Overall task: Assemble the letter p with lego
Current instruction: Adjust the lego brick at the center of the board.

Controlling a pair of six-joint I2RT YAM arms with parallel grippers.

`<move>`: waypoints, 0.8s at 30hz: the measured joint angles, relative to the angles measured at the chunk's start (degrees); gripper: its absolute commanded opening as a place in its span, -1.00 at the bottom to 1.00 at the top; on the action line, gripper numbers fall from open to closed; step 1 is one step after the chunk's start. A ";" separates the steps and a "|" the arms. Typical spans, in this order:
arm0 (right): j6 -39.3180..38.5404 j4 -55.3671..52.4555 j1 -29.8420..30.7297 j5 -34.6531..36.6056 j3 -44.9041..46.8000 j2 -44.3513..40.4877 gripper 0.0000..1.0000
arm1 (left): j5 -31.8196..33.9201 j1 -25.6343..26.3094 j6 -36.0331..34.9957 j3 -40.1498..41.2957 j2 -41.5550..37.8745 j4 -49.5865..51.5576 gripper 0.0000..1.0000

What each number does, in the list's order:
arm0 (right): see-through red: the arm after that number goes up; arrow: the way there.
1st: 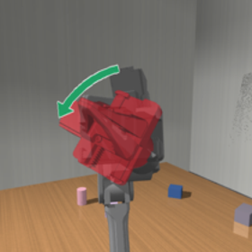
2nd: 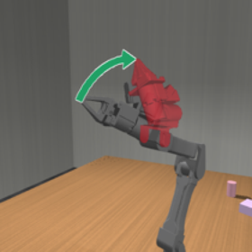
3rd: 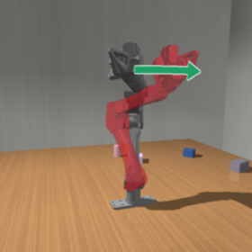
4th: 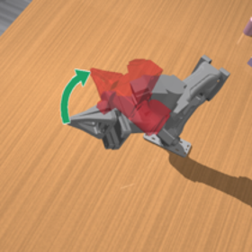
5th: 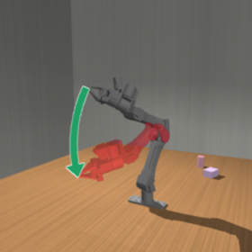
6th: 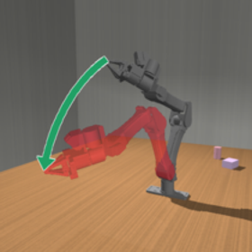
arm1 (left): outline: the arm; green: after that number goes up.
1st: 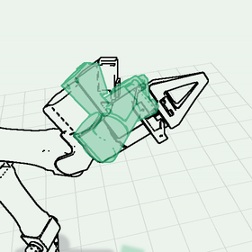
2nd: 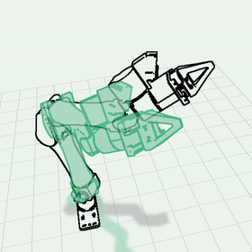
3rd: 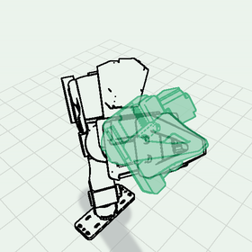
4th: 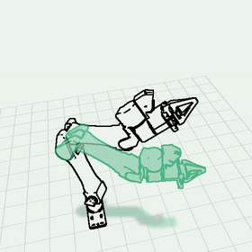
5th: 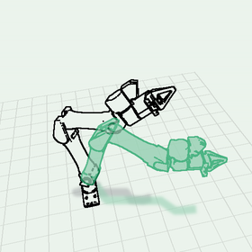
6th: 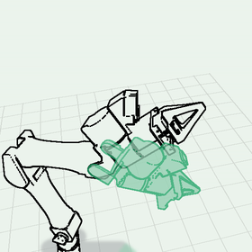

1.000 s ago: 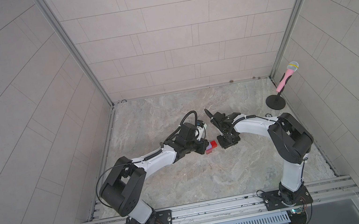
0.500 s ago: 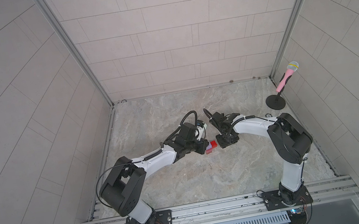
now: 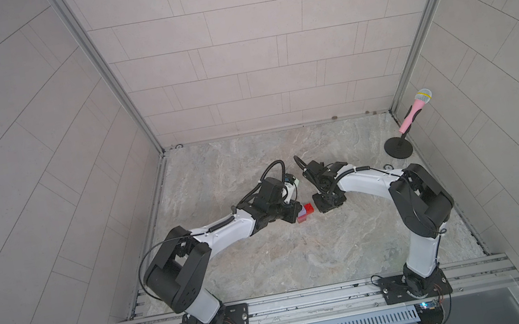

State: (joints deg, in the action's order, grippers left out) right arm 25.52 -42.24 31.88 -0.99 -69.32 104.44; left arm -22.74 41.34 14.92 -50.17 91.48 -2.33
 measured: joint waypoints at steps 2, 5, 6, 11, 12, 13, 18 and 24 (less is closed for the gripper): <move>0.04 -0.09 0.00 0.00 -0.09 -0.13 -0.54 | 0.00 0.00 0.00 0.00 0.00 0.00 -1.00; 0.04 -0.31 0.00 0.00 -0.09 -0.13 -0.70 | 0.00 0.00 0.00 0.00 0.00 0.00 -1.00; 0.04 -0.44 0.00 -0.02 -0.09 -0.20 -0.73 | -0.02 0.00 0.00 0.00 0.00 0.00 -1.00; 0.07 -1.99 0.48 0.00 -0.20 -3.06 -0.80 | -0.04 0.00 0.00 0.00 0.02 -0.02 -1.00; 0.07 -2.71 0.79 0.00 -0.52 -4.24 -0.81 | -0.04 0.00 0.00 0.00 0.02 -0.02 -1.00; 0.09 -3.39 1.09 -0.04 -1.07 -5.33 -0.81 | -0.04 0.00 0.00 0.00 0.02 -0.02 -1.00; 0.35 -5.33 2.54 -0.76 -5.60 -10.21 -0.81 | -0.13 0.00 0.00 0.00 0.07 -0.07 -1.00; 0.46 -6.01 3.72 -2.73 -7.41 -10.19 -0.82 | -0.17 0.00 0.00 0.00 0.13 -0.24 -1.00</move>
State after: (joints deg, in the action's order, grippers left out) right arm 25.98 -48.25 35.59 -3.73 -76.73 94.26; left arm -22.92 41.34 14.92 -50.17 91.61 -2.57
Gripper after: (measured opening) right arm 0.362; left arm 0.034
